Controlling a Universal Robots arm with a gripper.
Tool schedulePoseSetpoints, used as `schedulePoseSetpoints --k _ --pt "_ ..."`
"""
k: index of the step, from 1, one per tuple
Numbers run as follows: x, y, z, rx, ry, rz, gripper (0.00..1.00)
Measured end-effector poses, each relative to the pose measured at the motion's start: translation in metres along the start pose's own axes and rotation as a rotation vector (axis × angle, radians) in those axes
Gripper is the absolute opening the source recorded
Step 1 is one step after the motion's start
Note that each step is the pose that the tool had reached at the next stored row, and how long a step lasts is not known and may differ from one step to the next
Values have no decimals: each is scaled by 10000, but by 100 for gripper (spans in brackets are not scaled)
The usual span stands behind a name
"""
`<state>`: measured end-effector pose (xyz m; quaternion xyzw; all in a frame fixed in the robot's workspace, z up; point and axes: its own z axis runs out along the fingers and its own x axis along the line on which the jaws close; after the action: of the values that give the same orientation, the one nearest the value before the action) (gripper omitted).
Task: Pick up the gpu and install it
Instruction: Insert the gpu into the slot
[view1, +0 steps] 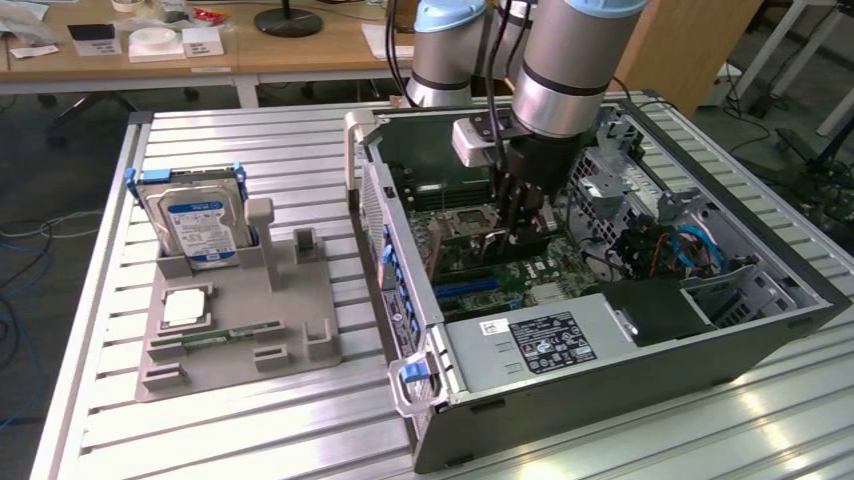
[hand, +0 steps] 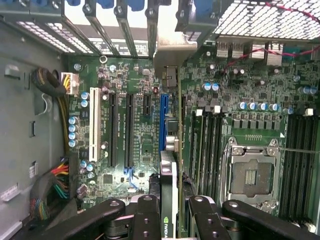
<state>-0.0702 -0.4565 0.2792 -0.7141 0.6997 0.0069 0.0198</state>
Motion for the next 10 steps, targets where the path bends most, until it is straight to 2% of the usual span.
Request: schedulePoseSetpoints --k 10 --pt "14 14 20 -1 0 0 27"
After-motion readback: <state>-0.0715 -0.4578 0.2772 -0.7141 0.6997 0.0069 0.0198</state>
